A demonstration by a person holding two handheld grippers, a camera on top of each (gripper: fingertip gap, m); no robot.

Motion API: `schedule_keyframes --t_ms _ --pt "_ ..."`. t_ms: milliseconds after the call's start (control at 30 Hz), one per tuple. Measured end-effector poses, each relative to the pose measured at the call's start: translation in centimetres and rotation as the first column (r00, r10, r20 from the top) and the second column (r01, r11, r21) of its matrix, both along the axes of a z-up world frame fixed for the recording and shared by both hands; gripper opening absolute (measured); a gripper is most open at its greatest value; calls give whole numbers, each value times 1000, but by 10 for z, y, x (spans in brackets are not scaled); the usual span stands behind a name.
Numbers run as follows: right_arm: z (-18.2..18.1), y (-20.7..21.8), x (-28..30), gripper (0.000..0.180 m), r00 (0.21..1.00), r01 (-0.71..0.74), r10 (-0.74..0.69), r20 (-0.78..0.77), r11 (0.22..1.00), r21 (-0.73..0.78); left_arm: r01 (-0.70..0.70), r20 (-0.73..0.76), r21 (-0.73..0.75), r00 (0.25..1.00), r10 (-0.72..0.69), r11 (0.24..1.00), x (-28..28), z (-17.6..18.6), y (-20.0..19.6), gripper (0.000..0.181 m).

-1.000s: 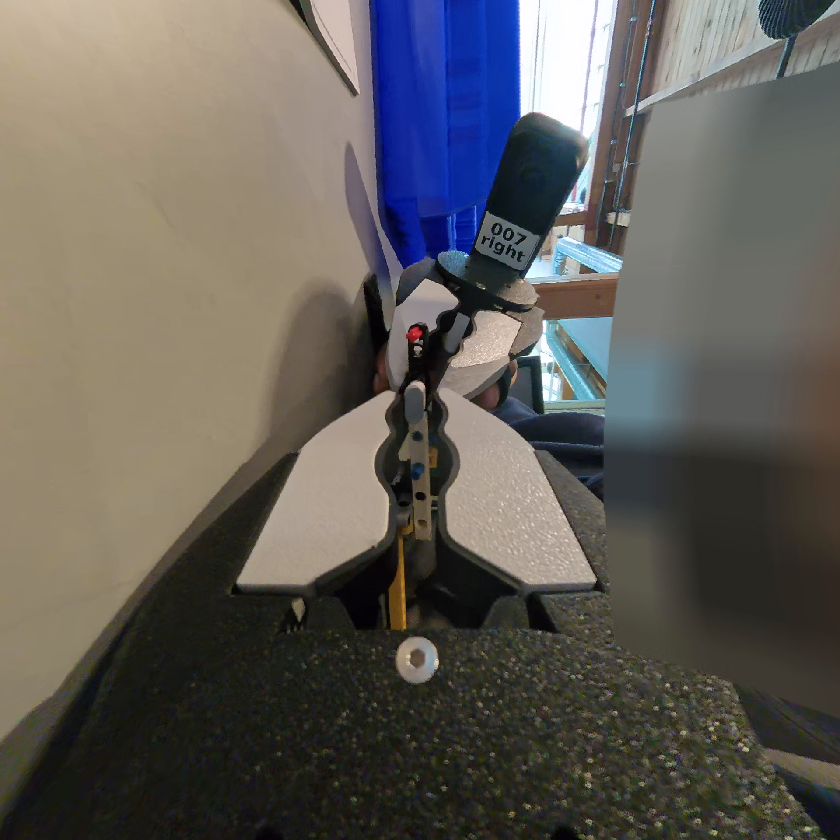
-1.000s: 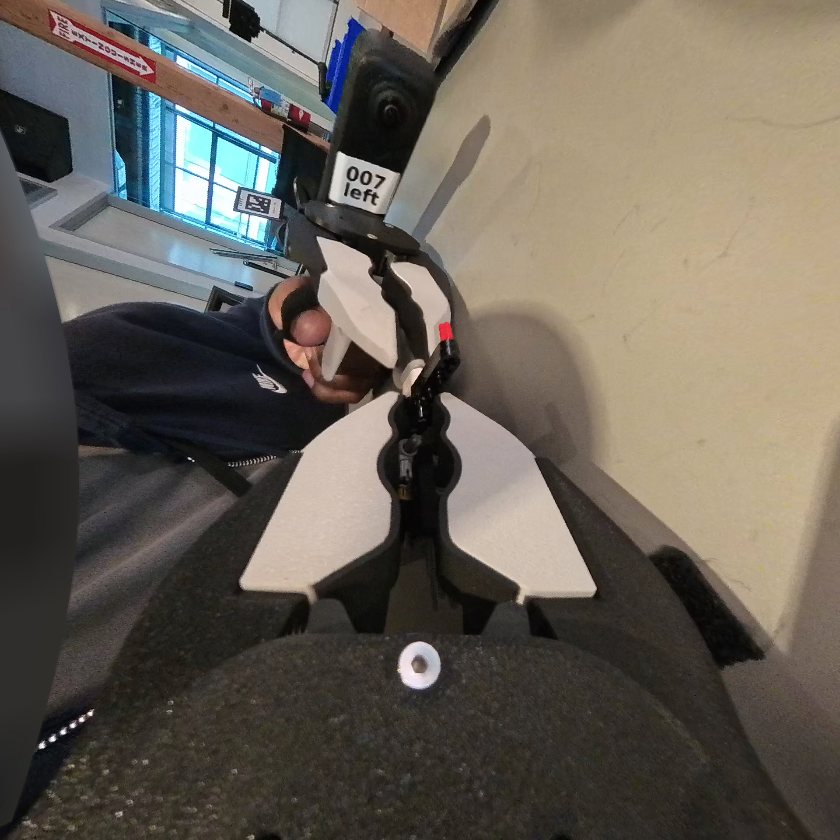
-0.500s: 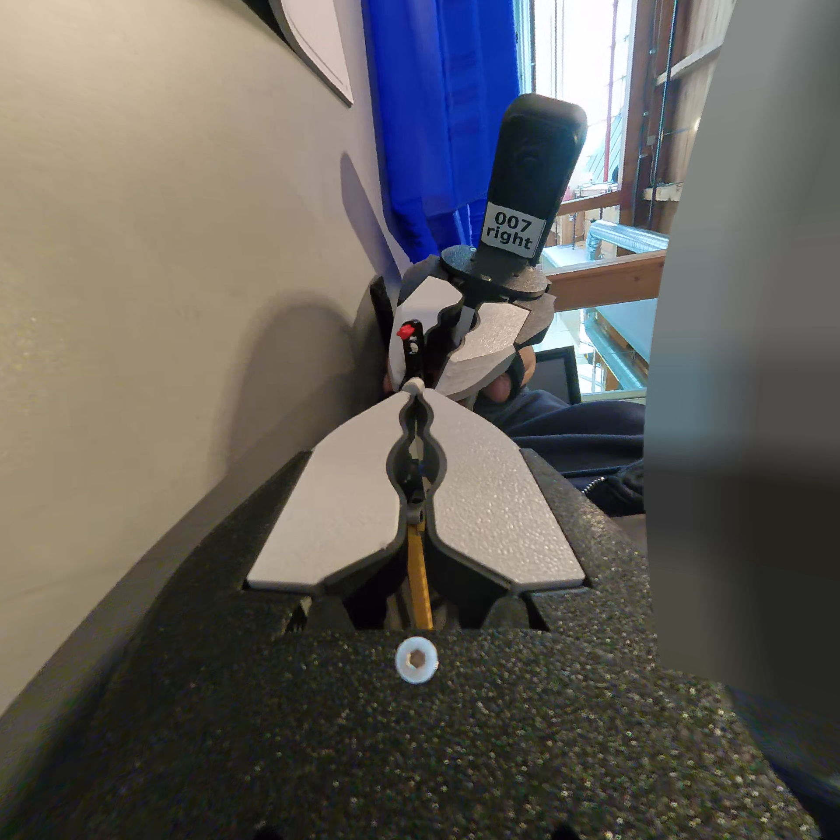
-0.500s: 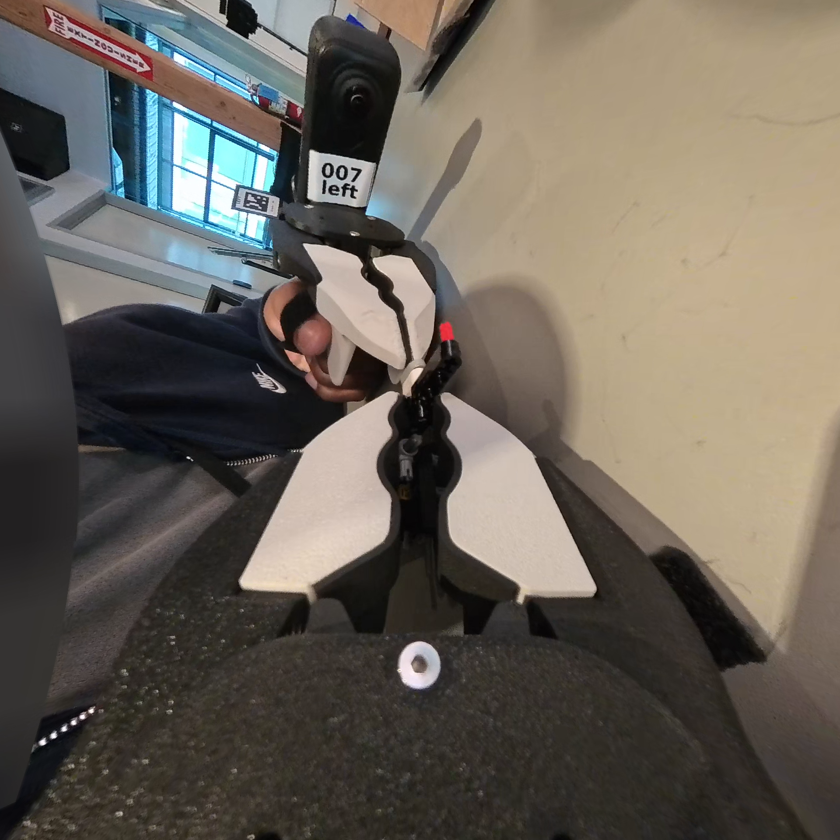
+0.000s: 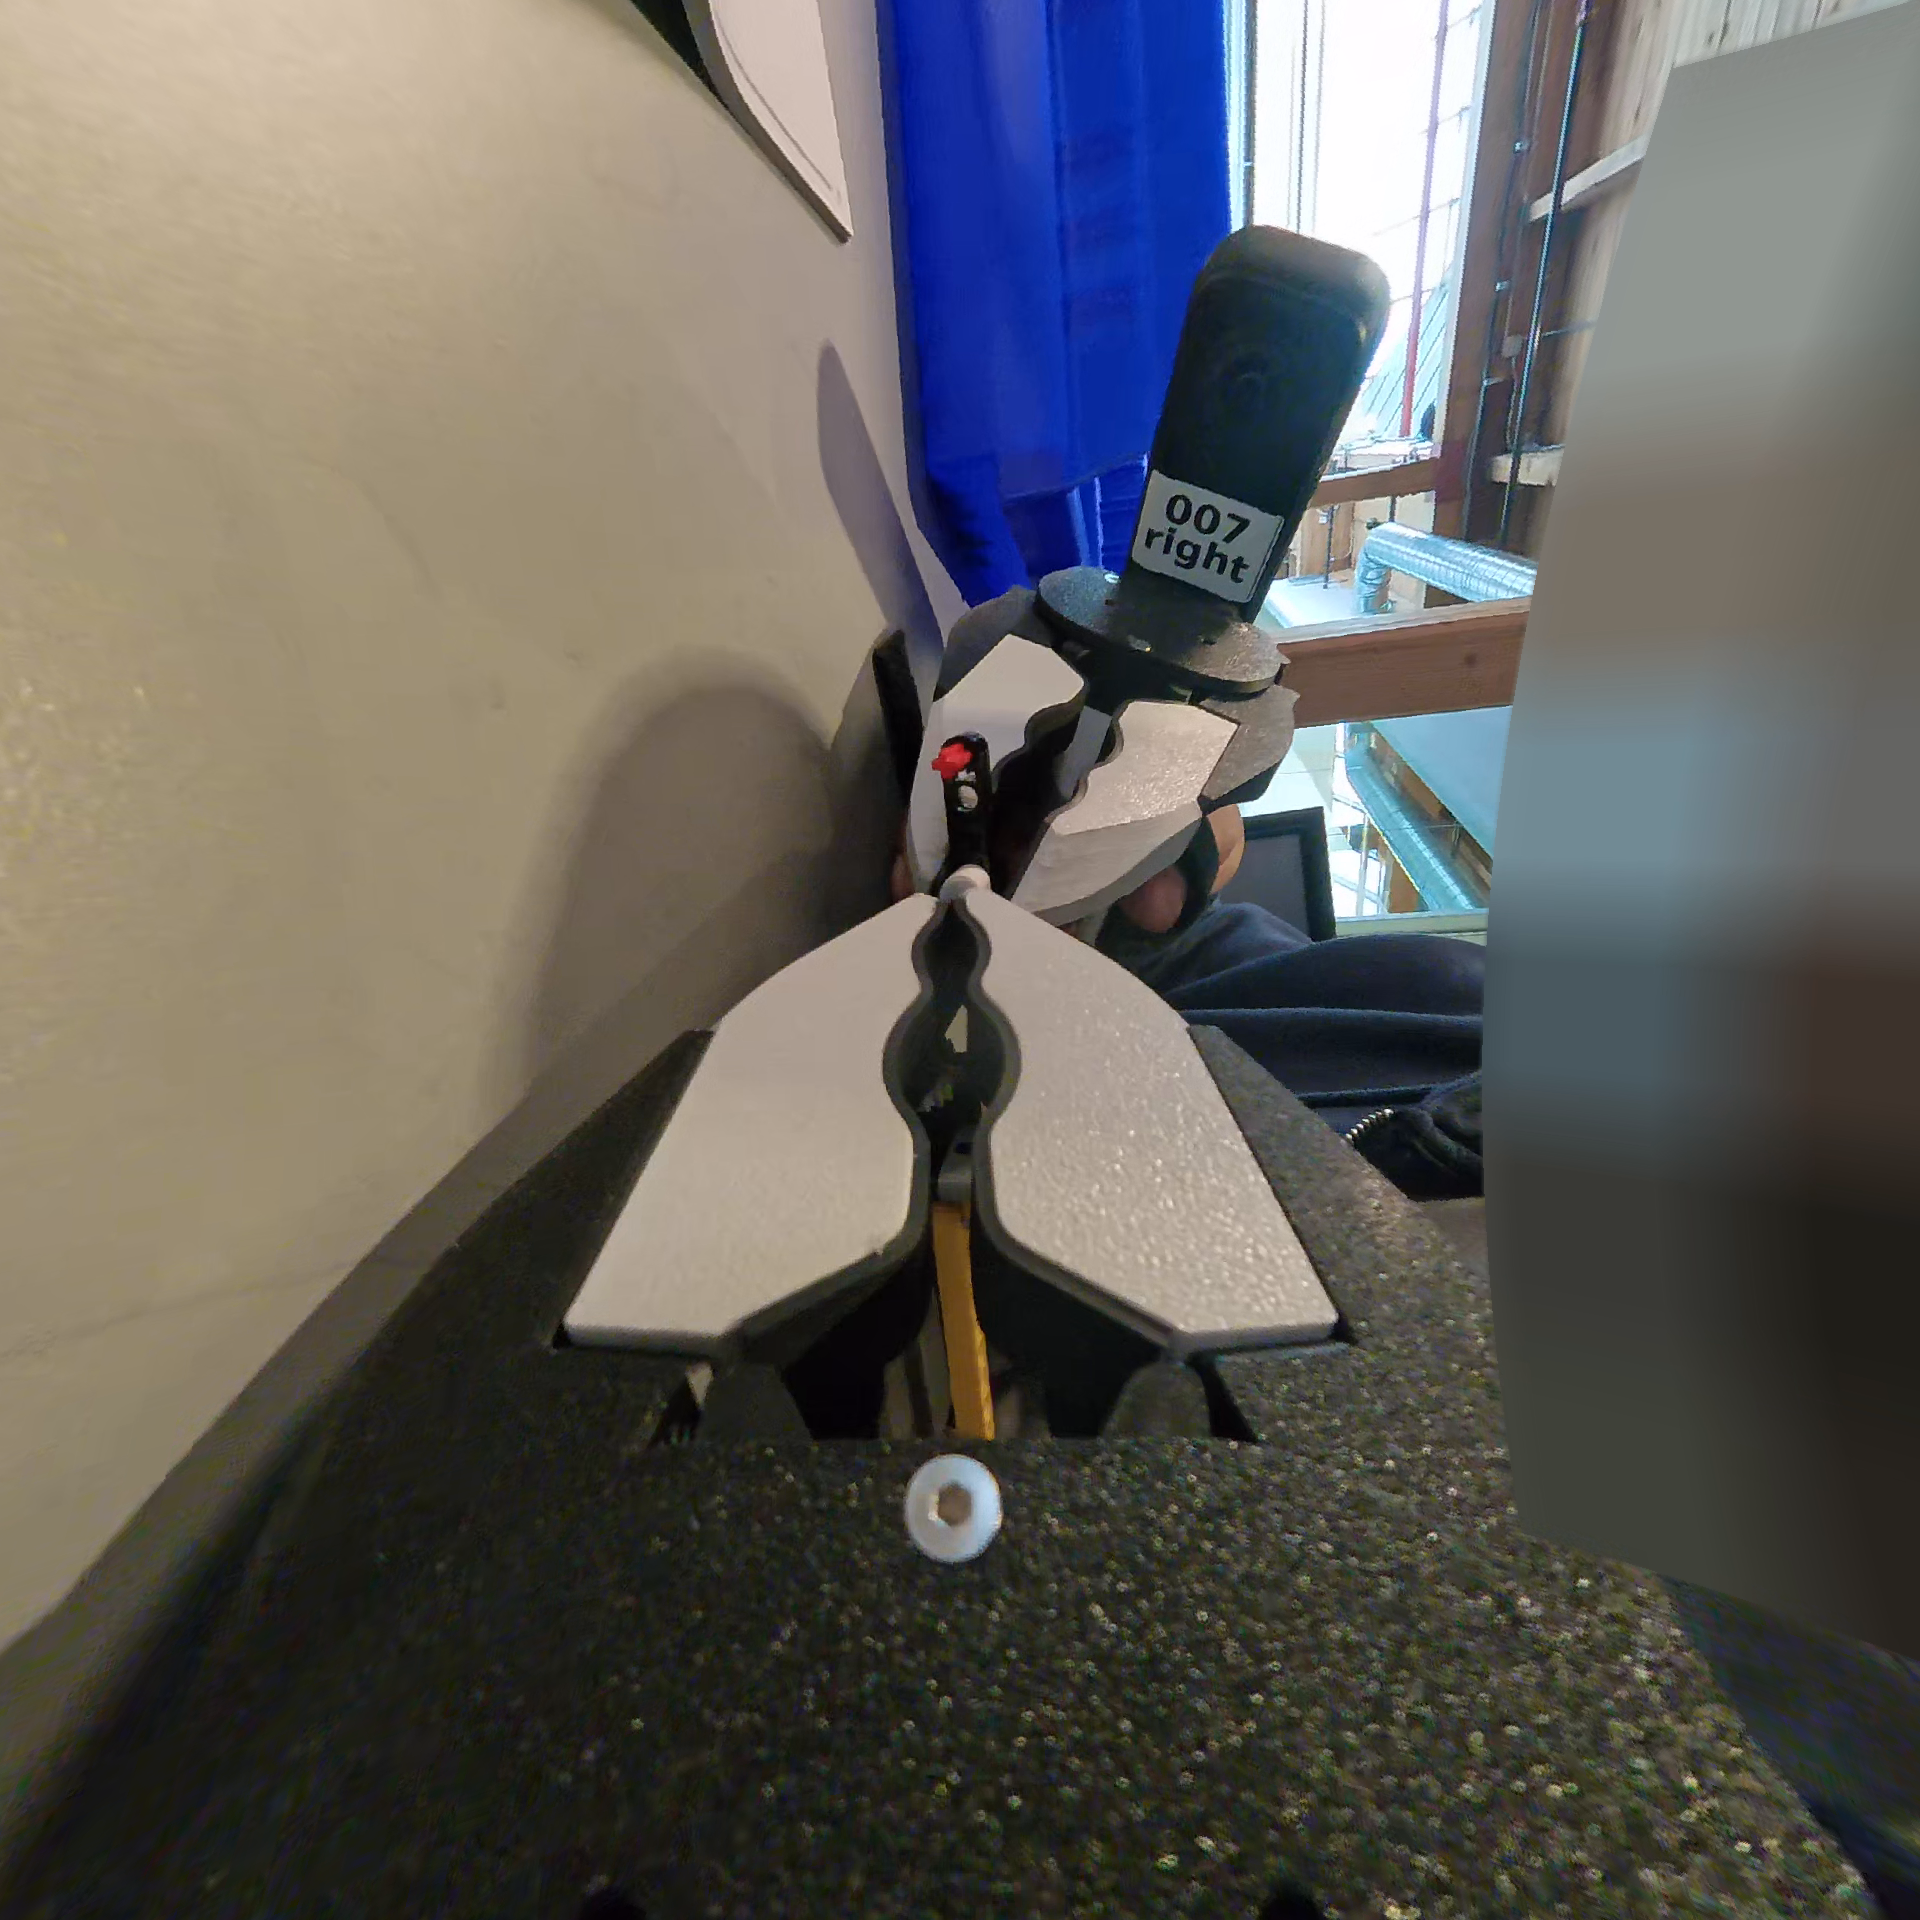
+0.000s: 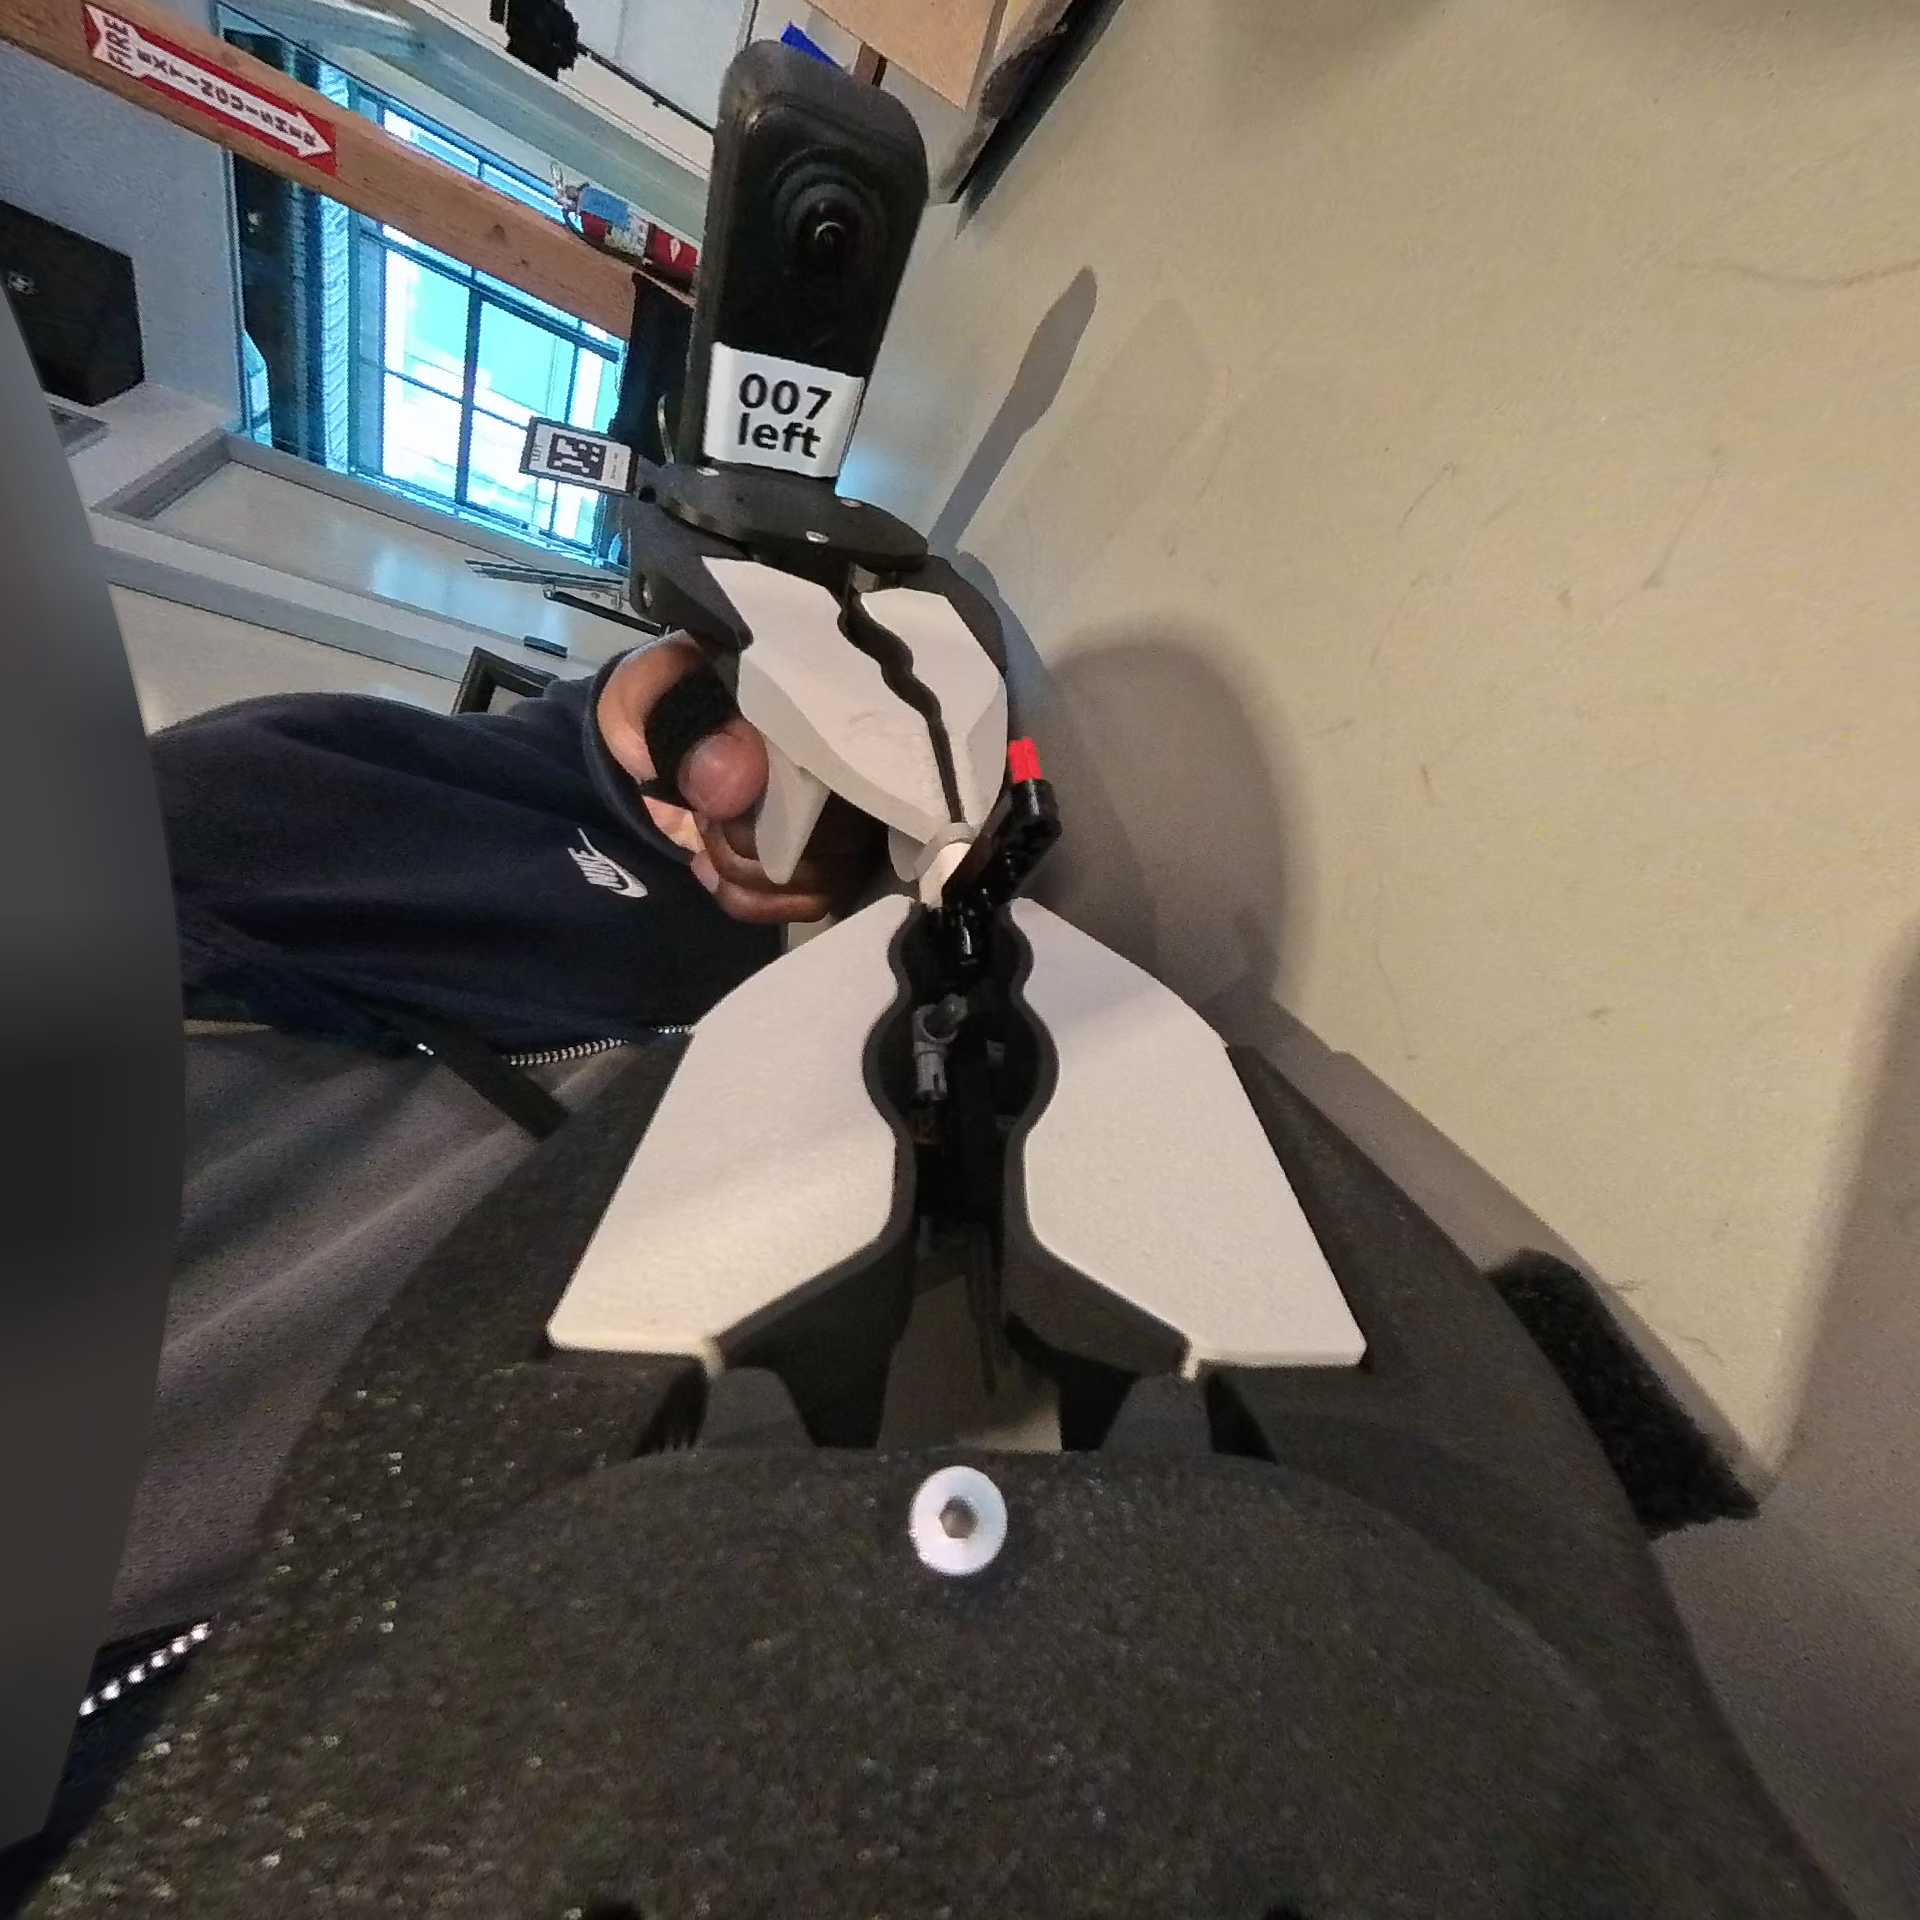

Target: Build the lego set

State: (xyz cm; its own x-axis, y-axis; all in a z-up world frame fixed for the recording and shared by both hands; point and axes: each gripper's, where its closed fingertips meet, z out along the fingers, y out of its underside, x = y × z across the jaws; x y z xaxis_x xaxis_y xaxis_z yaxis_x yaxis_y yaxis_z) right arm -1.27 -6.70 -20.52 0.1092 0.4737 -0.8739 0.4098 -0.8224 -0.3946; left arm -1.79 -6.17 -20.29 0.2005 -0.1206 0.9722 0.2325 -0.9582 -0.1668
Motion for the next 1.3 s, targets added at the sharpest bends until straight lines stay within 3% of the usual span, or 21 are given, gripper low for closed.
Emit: schedule_keyframes --t_ms 500,933,1067,1300 --pt "1 1 0 12 1000 5 -5 -5 1000 1 10 0 15 1000 -10 1000 -1 1 1 0" --pt "1 1 0 12 1000 5 -5 -6 1000 0 43 -20 40 999 -42 998 1 4 -2 13" --pt "0 1 -1 12 1000 5 -5 -3 1000 3 46 -68 61 997 -42 997 1 -1 -2 12" --pt "0 0 -1 12 1000 -1 1 -2 1000 0 50 -18 22 999 -49 999 3 0 -3 7"
